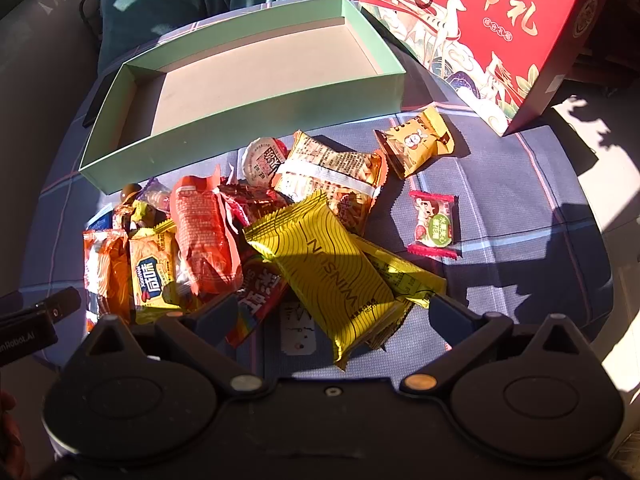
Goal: Organize snacks
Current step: 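Move both grippers toward the snack pile beside the green box, then grasp the orange wafer bar with left gripper while right grasps yellow biscuit pack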
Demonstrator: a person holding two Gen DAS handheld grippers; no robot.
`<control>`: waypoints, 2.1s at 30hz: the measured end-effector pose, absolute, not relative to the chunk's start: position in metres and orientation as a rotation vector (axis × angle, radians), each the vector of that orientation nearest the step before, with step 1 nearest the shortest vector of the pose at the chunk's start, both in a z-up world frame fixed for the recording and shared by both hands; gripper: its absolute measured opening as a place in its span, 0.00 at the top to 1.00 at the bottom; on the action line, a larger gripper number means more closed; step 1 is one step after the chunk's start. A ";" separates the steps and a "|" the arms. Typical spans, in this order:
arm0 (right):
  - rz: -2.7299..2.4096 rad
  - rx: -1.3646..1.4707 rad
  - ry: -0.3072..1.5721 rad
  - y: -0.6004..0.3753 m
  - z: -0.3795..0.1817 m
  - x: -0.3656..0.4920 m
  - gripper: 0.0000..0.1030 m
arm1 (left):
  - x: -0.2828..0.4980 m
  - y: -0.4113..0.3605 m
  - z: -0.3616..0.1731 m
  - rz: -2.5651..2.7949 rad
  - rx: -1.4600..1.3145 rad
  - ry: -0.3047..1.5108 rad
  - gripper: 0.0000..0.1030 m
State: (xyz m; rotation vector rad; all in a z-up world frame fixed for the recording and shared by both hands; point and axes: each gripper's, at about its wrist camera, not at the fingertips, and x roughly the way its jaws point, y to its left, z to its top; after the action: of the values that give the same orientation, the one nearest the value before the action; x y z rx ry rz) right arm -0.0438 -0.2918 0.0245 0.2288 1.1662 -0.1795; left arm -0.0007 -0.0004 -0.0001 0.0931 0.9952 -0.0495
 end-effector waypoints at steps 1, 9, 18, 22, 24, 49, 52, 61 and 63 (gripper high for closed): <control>-0.180 0.229 1.167 -0.292 0.024 -0.044 0.00 | 0.000 0.000 0.000 -0.050 0.092 0.994 0.00; -0.179 0.227 1.171 -0.292 0.024 -0.043 0.00 | -0.003 -0.003 -0.003 -0.053 0.089 0.991 0.00; -0.179 0.225 1.177 -0.291 0.022 -0.043 0.00 | -0.002 -0.003 -0.003 -0.061 0.092 0.984 0.00; -0.176 0.226 1.184 -0.291 0.021 -0.042 0.00 | -0.001 -0.002 -0.003 -0.066 0.095 1.007 0.00; -0.173 0.228 1.187 -0.291 0.020 -0.042 0.00 | -0.001 -0.001 -0.005 -0.068 0.088 1.020 0.00; 0.190 0.253 1.087 -0.238 0.031 0.002 0.00 | 0.036 0.017 -0.052 -0.145 -0.014 1.086 0.51; 0.245 0.267 1.108 -0.222 0.023 0.015 0.06 | 0.037 0.035 -0.051 -0.103 -0.013 1.090 0.43; 0.304 0.215 1.217 -0.176 -0.006 0.029 0.38 | 0.029 0.070 -0.055 -0.035 -0.024 1.143 0.16; 0.290 0.209 1.228 -0.173 -0.012 0.033 0.38 | 0.029 0.070 -0.059 -0.043 -0.047 1.160 0.16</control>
State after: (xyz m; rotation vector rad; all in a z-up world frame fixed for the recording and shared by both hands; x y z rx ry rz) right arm 0.0326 -0.1733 -0.0118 0.2090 1.2283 0.2901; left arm 0.0290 0.0705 -0.0592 -0.0473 1.1602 -0.0429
